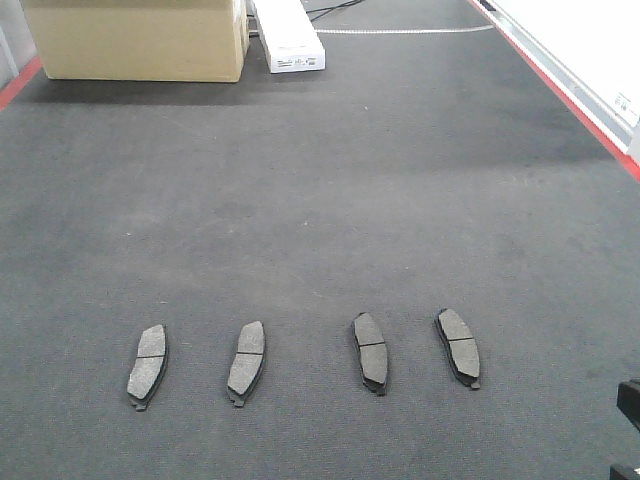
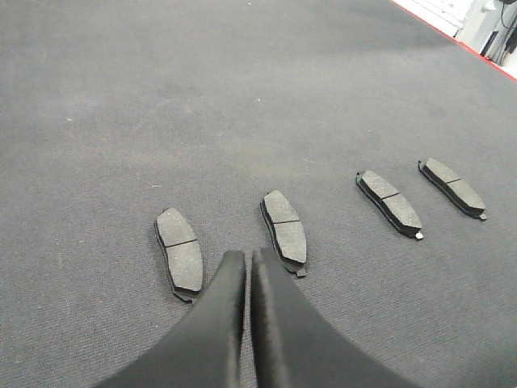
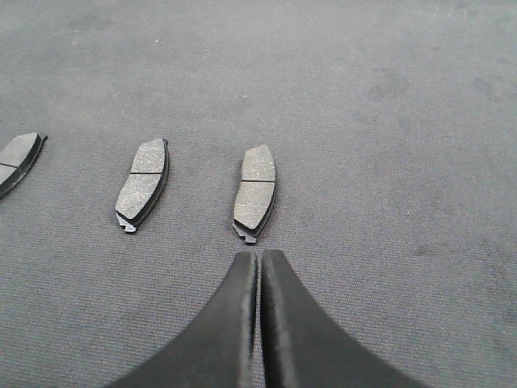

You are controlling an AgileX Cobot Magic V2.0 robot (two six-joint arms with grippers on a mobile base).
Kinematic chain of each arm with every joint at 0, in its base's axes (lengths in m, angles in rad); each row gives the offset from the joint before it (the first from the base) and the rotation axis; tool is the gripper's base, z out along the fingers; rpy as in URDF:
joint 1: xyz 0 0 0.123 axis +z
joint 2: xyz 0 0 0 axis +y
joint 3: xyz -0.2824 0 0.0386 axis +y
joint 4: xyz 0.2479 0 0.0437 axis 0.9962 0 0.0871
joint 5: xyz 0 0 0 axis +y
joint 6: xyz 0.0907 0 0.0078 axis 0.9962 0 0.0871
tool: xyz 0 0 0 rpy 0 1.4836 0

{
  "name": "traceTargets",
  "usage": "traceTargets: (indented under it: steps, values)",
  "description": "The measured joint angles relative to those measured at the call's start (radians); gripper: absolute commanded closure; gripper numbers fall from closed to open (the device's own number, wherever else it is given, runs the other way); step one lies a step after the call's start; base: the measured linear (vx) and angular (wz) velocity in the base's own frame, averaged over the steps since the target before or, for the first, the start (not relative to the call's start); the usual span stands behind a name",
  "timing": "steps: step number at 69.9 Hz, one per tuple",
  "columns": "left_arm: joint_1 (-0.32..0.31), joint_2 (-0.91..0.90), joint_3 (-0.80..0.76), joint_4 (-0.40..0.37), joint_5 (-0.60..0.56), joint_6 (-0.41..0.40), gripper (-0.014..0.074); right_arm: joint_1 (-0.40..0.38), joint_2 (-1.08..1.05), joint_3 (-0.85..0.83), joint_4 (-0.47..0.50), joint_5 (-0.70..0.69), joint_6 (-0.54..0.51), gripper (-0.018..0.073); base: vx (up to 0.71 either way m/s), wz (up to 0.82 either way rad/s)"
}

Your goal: Move and align brake pads A on conveyor

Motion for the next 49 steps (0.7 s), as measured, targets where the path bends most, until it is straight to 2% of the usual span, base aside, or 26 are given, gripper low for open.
traceTargets:
  steps: [31, 36, 49]
  values:
    - [0.000, 0.000, 0.000, 0.000, 0.000, 0.012, 0.0603, 0.000, 0.000, 0.000, 0.000, 0.000, 0.000, 0.0566, 0.00, 0.00]
    - [0.000, 0.000, 0.000, -0.030, -0.001, 0.063, 0.0603, 0.000, 0.000, 0.000, 0.000, 0.000, 0.000, 0.0566, 0.00, 0.00]
    - [0.000, 0.000, 0.000, -0.208, -0.069, 0.309, 0.0603, 0.000, 0.000, 0.000, 0.000, 0.000, 0.000, 0.0566, 0.00, 0.00]
